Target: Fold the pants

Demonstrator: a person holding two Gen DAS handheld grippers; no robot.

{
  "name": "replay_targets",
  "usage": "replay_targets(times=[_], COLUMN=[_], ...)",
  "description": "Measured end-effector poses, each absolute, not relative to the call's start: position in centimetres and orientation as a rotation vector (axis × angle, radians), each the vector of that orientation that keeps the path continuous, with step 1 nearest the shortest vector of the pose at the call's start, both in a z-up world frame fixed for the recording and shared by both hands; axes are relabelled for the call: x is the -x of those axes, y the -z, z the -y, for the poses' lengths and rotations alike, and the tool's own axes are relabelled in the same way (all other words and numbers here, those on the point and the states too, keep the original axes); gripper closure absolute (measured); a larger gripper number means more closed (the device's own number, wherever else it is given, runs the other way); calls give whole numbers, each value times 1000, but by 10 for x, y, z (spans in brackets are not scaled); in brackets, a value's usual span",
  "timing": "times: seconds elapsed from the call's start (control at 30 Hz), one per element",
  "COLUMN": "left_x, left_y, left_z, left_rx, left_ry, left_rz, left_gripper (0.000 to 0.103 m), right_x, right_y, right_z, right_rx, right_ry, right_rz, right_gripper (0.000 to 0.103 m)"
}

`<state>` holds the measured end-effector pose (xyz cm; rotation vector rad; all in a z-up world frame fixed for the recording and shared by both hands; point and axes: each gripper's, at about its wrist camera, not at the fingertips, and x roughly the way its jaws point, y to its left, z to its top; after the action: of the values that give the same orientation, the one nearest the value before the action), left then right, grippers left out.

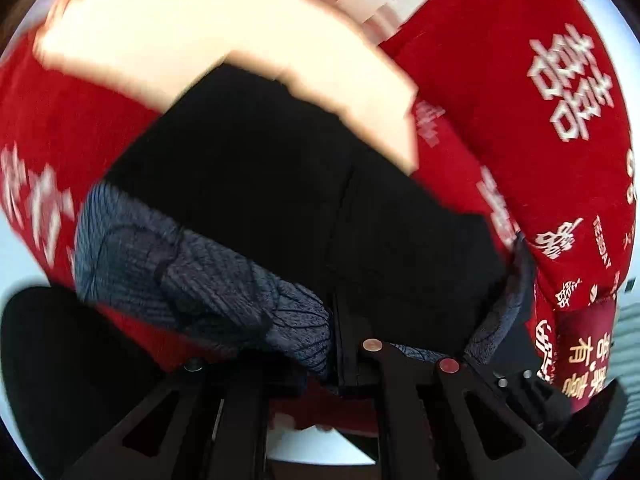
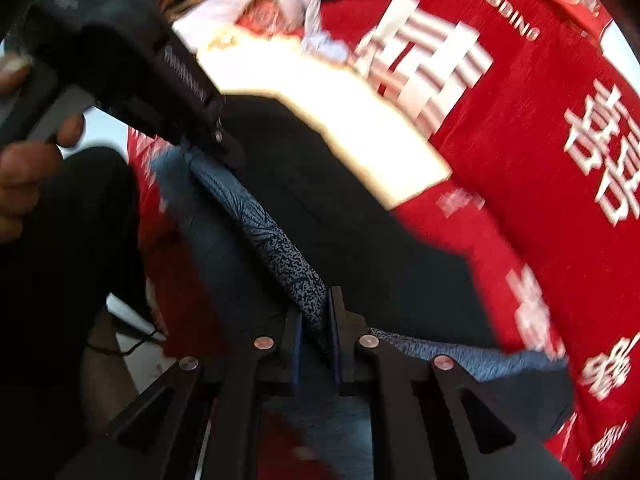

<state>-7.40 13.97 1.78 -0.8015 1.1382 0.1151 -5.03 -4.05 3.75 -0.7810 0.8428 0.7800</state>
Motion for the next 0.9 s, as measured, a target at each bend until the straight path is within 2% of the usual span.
replay_targets(times=[0.13,0.2,0.27,0.33,0.37,0.43,0.53,0.63,0.77,0.9], left_x=[99,101,103,112,119,135,153,134,84,27], left_y=[4,0,-4,-11,-16,-30,-56,-78,-83,-69], left_z=[-148,-146,-145,-152,-158,-172,-190,-179,-126,-51], left_rx=[904,871,823,816,826,832,793,702,626,431], left_ry=[-102,-125,-181,-254,-290,-373,-489,-436,-205,-17], left_rz=[-1122,-1122,-1148,-1158,-1144,-1105,-1023,-1007,-1062,-1150], left_gripper=[90,82,58,49,49,49,49,49,49,49], right_x=[61,62,65,72,78,85,90,80,56,43], right_y=[-21,-23,-19,-17,-18,-28,-52,-62,-66,-68], right_z=[38,40,37,33,31,32,42,54,80,100], right_rx=[795,792,812,859,878,851,744,650,523,456], right_ry=[-728,-716,-698,-687,-694,-745,-786,-749,-658,-594], right_rz=[-832,-825,-820,-801,-803,-814,-803,-824,-899,-933], right_gripper=[91,91,90,83,77,48,42,34,32,28])
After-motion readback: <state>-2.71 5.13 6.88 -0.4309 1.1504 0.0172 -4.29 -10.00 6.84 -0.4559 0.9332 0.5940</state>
